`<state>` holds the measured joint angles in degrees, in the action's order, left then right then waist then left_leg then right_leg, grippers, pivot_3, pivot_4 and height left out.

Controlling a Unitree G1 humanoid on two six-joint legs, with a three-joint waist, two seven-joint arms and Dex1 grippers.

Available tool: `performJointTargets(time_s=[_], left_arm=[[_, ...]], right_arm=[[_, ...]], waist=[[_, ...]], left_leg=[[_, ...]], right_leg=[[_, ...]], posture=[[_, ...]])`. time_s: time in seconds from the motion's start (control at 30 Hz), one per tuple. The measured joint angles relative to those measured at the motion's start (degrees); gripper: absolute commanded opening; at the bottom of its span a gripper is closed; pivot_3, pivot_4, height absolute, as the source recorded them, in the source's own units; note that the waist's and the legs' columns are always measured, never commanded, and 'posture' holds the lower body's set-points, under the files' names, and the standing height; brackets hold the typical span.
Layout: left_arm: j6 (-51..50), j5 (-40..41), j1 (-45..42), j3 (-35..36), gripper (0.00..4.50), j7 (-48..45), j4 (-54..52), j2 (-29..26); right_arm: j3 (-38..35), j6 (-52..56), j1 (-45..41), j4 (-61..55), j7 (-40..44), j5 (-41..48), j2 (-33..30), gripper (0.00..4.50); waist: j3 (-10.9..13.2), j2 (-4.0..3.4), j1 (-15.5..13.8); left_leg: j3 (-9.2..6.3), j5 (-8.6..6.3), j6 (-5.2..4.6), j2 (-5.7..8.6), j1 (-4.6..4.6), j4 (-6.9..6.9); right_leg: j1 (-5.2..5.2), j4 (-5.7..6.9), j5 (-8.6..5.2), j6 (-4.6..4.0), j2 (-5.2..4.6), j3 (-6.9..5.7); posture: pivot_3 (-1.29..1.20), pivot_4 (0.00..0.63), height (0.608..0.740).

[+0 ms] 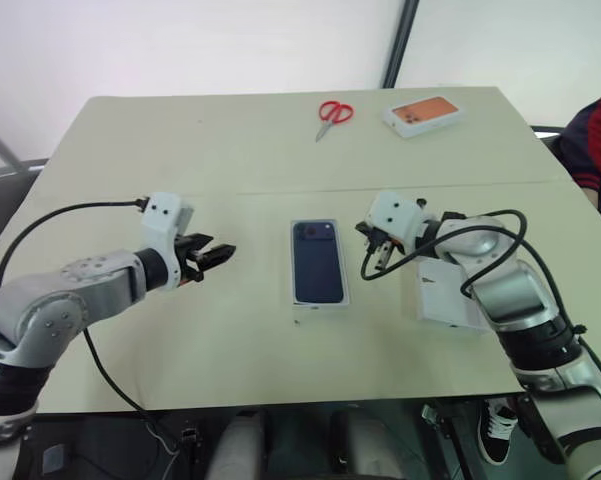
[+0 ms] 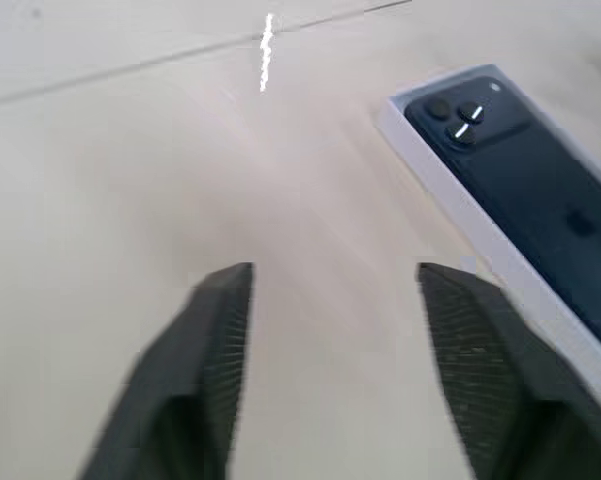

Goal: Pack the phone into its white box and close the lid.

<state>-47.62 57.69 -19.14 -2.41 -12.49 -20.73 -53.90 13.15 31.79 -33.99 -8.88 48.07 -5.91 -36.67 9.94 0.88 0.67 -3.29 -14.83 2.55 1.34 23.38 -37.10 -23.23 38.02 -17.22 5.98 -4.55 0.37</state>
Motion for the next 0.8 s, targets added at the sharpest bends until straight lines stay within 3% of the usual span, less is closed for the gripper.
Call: performJointTargets(time_s=[0.07,0.1,0.27,0.43,0.6,0.8], left_arm=[[1.4,-4.9,0.8,-1.6,0.18,-4.1,0.0,0.1],[1.7,-6.4,0.8,-1.8,0.08,-5.3,0.2,0.5],[1.6,-14.4,-1.5,-6.7,0.08,-10.7,1.8,3.9],[-1.3,-22.2,-8.7,-15.2,0.08,-12.3,5.9,12.7],[-5.0,-27.4,-12.5,-18.9,0.08,-12.3,9.5,20.0],[-5.9,-31.7,-13.2,-19.1,0.08,-13.5,9.9,23.4]], right_arm=[[0.0,0.4,0.0,0.0,0.0,0.1,0.0,0.00],[0.0,0.6,0.0,0.0,0.1,0.2,0.0,0.00],[0.3,2.4,0.3,0.1,0.0,-0.3,-1.2,0.00],[4.2,1.5,1.9,2.9,-2.3,-4.3,-1.8,0.00],[5.8,1.5,3.0,3.9,-3.1,-5.2,0.0,0.00],[7.0,2.2,4.3,1.5,-3.1,-5.2,2.0,0.00]], waist=[[0.0,0.02,0.0],[0.0,0.02,0.0],[0.0,0.01,-0.1],[0.0,0.04,0.0],[0.0,0.02,0.5],[0.0,0.01,-0.1]], left_leg=[[-0.02,-0.03,-0.05,-0.04,0.00,-0.01],[-0.02,-0.04,-0.06,-0.05,0.00,-0.02],[-0.02,-0.06,-0.10,-0.04,0.00,-0.04],[-0.02,-0.08,-0.14,0.06,0.02,-0.12],[-0.02,-0.07,-0.14,0.00,0.01,-0.10],[-0.09,-0.07,-0.13,-0.03,0.00,-0.17]], right_leg=[[0.01,0.01,0.00,0.00,-0.02,0.00],[0.01,0.01,0.00,0.00,-0.02,0.00],[0.03,0.02,0.00,0.01,-0.02,-0.02],[0.06,0.06,0.01,0.02,-0.01,-0.04],[-0.02,0.12,0.01,0.03,0.08,-0.01],[0.07,0.12,0.01,0.03,0.00,-0.05]], posture=[[0.00,0.150,0.740],[0.00,0.150,0.740],[0.00,0.150,0.740],[0.00,0.150,0.740],[0.00,0.150,0.740],[0.00,0.150,0.740]])
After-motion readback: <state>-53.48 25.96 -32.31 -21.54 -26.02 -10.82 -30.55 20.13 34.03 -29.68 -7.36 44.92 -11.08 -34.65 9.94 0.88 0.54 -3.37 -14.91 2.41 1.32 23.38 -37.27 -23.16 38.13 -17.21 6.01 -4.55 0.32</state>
